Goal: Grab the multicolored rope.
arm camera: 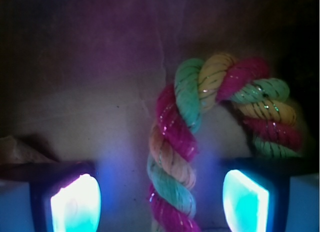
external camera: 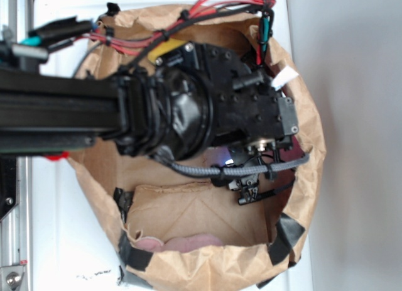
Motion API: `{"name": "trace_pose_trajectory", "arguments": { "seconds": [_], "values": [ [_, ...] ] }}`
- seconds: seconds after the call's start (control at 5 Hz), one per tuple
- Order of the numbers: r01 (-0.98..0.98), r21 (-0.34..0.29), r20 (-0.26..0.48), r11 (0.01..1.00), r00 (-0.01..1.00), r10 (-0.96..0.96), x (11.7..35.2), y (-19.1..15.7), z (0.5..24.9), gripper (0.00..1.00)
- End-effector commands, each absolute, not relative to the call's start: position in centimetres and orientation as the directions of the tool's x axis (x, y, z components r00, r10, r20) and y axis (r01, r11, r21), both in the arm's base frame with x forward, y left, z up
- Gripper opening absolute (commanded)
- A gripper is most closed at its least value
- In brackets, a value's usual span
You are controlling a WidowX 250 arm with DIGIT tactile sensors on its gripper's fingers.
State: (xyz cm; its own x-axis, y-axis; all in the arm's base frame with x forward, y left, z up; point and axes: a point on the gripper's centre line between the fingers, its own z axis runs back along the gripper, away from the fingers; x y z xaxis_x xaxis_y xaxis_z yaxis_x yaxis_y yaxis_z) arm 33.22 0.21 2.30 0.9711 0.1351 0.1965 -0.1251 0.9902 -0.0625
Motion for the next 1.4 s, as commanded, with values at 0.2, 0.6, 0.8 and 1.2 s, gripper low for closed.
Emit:
{"name": "trace_pose_trajectory", "arguments": {
  "seconds": [0.2,0.6,0.8,1.2],
  "values": [
    [-0.076,-0.038,0.223,0.996,0.971,0.082,34.1,-1.2,0.7,0.0],
    [-0.083,-0.039,0.228,0.996,0.969,0.09,34.1,-1.1,0.8,0.0],
    [-0.092,-0.04,0.231,0.995,0.968,0.098,34.2,-0.9,1.0,0.0],
    [-0.139,-0.029,0.256,0.99,0.956,0.142,33.2,0.1,3.3,0.0]
  ]
}}
